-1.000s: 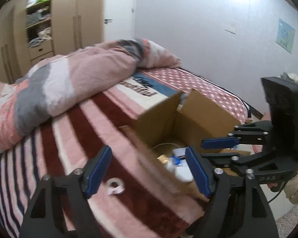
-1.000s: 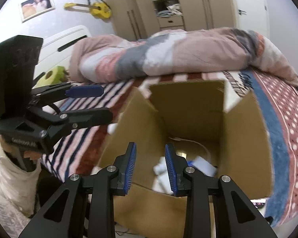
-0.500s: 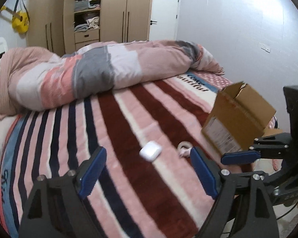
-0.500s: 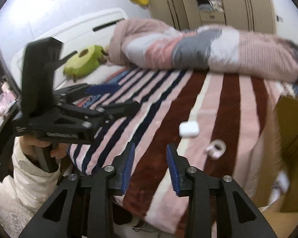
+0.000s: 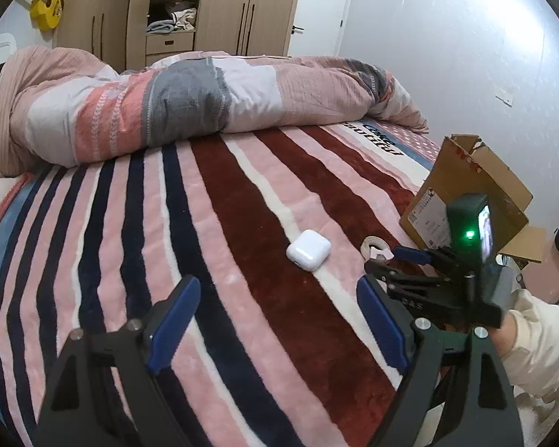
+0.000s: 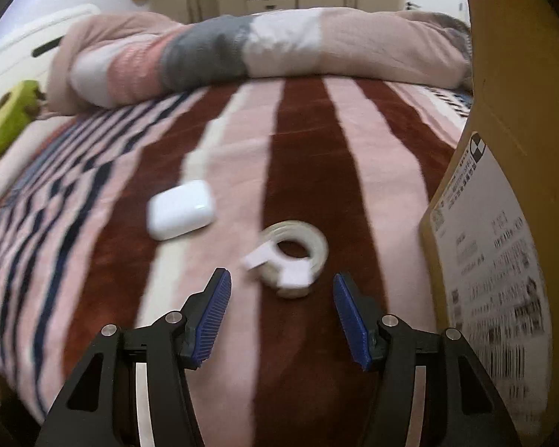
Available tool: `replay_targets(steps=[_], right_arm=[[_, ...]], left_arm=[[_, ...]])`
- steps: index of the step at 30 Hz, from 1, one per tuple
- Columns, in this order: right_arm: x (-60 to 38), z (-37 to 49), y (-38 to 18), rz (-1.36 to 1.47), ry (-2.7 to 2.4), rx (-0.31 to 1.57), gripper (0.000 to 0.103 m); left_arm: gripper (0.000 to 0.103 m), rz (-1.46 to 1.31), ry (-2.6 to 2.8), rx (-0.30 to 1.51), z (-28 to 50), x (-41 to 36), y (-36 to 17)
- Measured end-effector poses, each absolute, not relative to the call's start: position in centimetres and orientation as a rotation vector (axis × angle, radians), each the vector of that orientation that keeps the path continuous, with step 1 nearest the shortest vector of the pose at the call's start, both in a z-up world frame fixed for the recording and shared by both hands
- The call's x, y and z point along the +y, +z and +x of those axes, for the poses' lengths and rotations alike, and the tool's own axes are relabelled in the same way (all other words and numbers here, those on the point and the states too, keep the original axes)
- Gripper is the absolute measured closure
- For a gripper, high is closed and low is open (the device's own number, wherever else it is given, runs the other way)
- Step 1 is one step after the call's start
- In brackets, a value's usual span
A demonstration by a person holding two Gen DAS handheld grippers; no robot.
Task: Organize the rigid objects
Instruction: 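Grasp the tape roll with the right tool, then drop tape roll in box with right tool while left carries earbuds case in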
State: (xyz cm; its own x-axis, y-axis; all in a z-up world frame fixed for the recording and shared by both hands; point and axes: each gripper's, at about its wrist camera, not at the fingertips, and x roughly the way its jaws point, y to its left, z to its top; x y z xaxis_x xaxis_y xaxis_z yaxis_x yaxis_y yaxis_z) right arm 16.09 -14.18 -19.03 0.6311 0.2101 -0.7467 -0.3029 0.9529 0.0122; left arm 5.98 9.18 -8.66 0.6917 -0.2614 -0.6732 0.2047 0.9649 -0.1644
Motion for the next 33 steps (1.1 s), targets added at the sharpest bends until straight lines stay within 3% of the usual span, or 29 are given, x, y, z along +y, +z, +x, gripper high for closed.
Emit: replay_targets(steps=[2,4,10,20,25,28,33], right_arm=[[-14.2,16.6,-19.3,-0.121,0.300,0.829,0.050],[-14.0,16.6,-19.2,-0.139,0.316,0.807,0.059],[-13.2,14.2,-17.0,-0.141,0.460,0.780,0.060],[-17.5,8.0,-1.9,-0.107,0.668,0.589,0.060],[-23.5,9.3,0.1,-0.117,0.527,0.622,0.059],[-26.4,11.1,-0.5,-0.137,0.461,0.678,0.059],[-29.8,14.9,-2.8,-0.141,0.386,0.779,0.059]], left_arm=[[0.019,-0.080,-0.258,0.767,6.2,9.3,-8.8],[0.019,-0.077,-0.254,0.774,6.5,9.3,-9.0],[0.019,-0.074,-0.259,0.787,6.8,8.8,-9.2],[0.019,-0.059,-0.269,0.824,8.7,7.1,-10.2],[0.020,-0.028,-0.287,0.873,12.1,4.5,-12.4],[0.028,0.003,-0.299,0.884,14.3,3.0,-14.1],[0.056,-0.013,-0.319,0.948,17.8,1.7,-17.4]])
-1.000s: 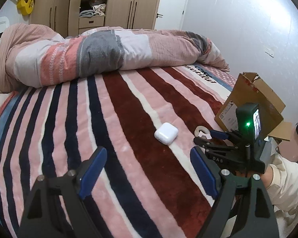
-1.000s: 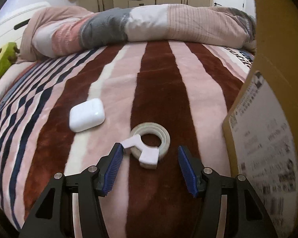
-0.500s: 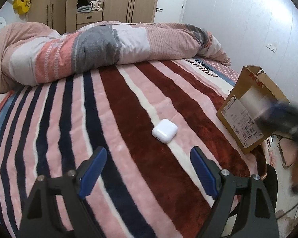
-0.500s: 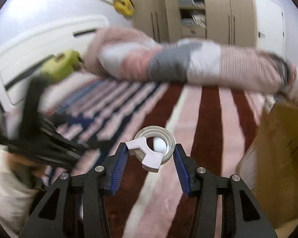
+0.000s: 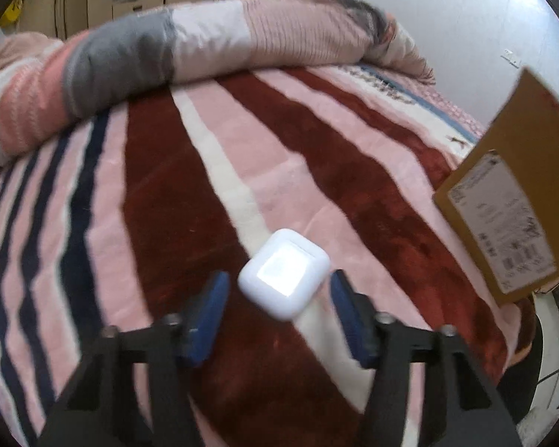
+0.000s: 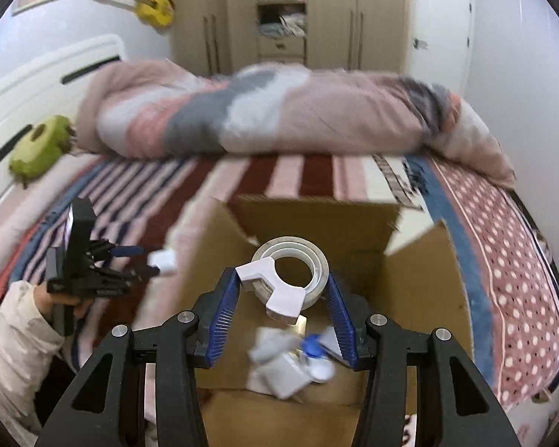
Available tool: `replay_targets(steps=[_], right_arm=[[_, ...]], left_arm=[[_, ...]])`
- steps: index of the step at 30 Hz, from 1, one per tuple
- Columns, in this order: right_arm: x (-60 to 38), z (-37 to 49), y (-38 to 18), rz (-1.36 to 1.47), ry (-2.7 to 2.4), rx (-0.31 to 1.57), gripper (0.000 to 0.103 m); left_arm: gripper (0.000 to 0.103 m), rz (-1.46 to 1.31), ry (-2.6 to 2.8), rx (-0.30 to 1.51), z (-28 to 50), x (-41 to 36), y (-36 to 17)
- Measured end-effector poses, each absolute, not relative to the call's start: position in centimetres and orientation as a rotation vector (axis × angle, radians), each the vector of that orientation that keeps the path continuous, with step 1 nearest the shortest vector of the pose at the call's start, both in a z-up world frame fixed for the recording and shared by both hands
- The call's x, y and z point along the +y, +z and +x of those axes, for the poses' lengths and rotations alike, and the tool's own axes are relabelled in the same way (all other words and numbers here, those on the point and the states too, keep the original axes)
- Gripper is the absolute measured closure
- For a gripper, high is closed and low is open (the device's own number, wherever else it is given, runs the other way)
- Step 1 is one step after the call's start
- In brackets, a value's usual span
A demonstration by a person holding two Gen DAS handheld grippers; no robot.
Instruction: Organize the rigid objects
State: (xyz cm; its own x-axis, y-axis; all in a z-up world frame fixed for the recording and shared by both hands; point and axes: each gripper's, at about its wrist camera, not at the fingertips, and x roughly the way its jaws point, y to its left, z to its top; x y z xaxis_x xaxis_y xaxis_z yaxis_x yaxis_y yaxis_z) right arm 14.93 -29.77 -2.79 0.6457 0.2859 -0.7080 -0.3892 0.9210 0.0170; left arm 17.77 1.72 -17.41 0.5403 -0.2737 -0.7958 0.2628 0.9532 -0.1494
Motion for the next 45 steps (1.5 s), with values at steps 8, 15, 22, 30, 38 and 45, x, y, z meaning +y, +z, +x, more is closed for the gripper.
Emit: replay_targets(steps=[8,15,22,30,38,45], right_arm=[[-31.6,15.3,-4.0,-0.096,0.424,0.798,0.059],[-31.7,15.4,-3.9,-0.095,0.443,0.793,0.059],[-32.6,14.8,-3.7,-0.090,0.462,0.783,0.059],[-34.1,14.2,-3.8,-0.072,0.497,0.774,0.058],[-35.0,13.8,-4.2,-0.063,0.528,0.772,0.050],[-35.0,13.8,-4.6,-0.063,0.532,0.783,0.047]], left_arm=[[0.056,0.028,-0.306,0.945,19.3,-0.1,-18.2],[0.063,0.047,-0.275,0.935,17.9,-0.4,-16.3],[0.063,0.067,-0.391,0.745,13.4,-3.3,-4.7],[0.063,0.103,-0.583,0.733,12.9,-12.4,2.8],[0.058,0.168,-0.590,0.821,14.8,-18.6,1.0],[0.025,0.152,-0.543,0.774,14.0,-17.4,1.6]])
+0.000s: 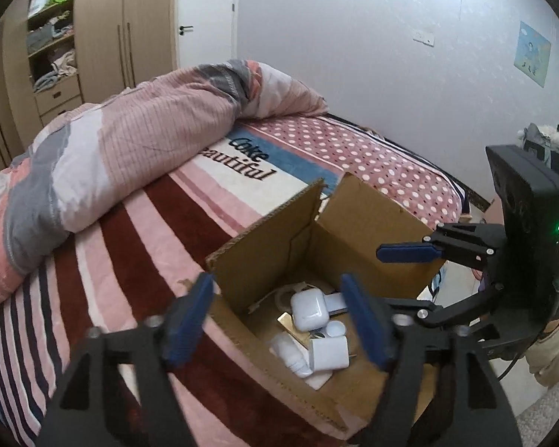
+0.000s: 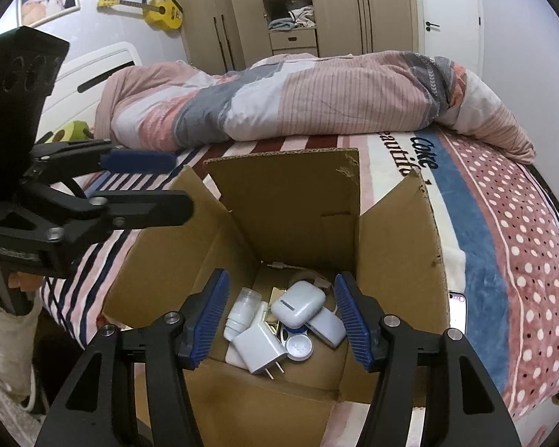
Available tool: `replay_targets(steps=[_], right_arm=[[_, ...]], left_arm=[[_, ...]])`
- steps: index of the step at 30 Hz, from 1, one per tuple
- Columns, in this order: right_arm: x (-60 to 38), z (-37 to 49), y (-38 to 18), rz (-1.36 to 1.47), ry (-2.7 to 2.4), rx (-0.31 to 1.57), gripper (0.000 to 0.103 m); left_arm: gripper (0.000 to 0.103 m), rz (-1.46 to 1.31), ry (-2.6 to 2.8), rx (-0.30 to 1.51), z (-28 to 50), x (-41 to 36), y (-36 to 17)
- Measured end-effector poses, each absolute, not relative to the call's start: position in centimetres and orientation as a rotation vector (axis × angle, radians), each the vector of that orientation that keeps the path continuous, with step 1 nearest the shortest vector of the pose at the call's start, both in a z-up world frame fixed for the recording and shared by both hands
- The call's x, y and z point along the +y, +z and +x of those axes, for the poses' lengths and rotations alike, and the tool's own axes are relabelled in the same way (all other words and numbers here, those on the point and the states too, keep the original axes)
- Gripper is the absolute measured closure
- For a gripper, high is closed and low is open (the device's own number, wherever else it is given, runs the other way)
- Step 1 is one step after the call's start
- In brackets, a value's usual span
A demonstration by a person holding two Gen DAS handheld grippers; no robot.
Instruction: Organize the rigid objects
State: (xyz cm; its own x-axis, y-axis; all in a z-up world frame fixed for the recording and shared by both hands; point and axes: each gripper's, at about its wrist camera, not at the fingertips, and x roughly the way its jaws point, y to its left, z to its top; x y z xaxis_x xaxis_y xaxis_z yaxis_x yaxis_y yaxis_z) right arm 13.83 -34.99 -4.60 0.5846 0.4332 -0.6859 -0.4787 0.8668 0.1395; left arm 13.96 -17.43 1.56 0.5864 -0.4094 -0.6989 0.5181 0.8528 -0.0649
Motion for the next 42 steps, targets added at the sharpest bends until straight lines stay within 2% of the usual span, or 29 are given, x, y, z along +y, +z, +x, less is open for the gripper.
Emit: replay_targets(steps=[5,7,12,25,42], right_arm=[[-34.6,13.5,-4.0,-0.058,0.564,0.763,0.032],[-34.3,13.2,-3.6,-0.067,0.576,0.738,0.017],[-33.1,11.4,-1.7,-0.119,0.598,0.624,0.000],[-31.9,9.1,0.0,-0.077,0.728,0.469,0.000],[-31.5,9.7,-0.7,-0.069,0.726,0.483,0.000]], left_arm=[[0.015,0.131,-0.488,0.720,12.3,-15.6,2.8],[0.010,0.125,-0.441,0.697,11.5,-14.8,3.3],[0.001,0.107,-0.321,0.625,8.6,-12.3,4.3],[0.001,-0.082,-0.016,0.559,2.9,-3.9,2.4],[0.001,-0.096,0.043,0.554,2.6,-2.3,1.8]])
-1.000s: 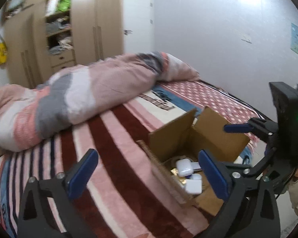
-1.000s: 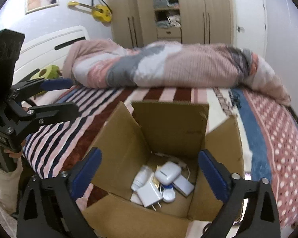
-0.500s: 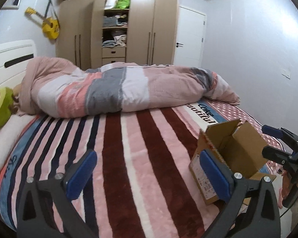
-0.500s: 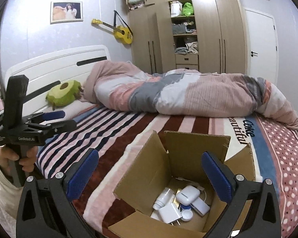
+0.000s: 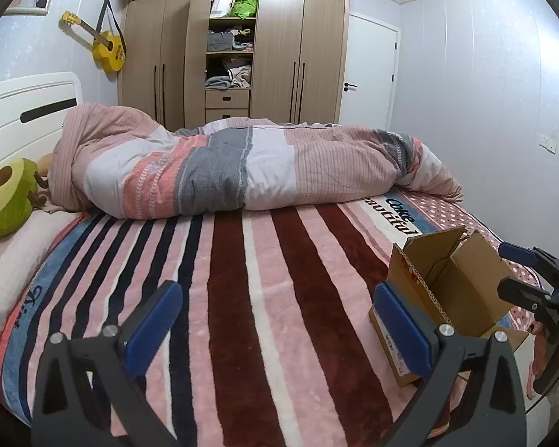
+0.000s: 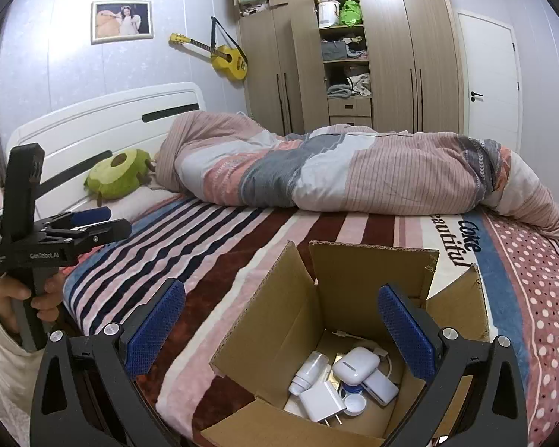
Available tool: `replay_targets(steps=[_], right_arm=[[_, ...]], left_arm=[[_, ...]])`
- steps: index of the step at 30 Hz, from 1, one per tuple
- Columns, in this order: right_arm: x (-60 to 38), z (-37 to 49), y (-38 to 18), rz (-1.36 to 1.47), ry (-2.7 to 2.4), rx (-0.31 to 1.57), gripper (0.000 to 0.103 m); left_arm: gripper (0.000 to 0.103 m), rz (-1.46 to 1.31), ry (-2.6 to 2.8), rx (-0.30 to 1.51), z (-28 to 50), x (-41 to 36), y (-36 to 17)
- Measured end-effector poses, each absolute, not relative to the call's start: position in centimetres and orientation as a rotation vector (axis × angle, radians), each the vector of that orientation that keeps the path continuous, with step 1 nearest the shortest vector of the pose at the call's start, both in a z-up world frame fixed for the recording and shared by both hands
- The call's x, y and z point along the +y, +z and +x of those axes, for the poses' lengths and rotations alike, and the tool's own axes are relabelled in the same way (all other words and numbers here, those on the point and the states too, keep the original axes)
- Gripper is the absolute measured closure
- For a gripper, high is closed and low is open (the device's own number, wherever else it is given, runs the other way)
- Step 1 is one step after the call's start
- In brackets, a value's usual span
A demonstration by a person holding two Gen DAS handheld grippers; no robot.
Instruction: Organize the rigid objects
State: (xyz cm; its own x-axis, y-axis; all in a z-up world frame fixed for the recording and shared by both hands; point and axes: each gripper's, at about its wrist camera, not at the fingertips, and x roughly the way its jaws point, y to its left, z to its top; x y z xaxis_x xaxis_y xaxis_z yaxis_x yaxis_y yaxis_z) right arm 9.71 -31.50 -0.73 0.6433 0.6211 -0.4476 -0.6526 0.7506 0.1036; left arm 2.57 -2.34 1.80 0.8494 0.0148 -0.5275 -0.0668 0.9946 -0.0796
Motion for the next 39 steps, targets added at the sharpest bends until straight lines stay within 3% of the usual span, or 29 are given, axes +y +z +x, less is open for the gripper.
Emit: replay_targets(steps=[39], right_arm=[[-31.06,9.62,-0.91,-0.074,0.732,0.488,0.000]], left_arm=[[0.001,-0.089,0.052,0.550,2.31,-2.36,2.04]])
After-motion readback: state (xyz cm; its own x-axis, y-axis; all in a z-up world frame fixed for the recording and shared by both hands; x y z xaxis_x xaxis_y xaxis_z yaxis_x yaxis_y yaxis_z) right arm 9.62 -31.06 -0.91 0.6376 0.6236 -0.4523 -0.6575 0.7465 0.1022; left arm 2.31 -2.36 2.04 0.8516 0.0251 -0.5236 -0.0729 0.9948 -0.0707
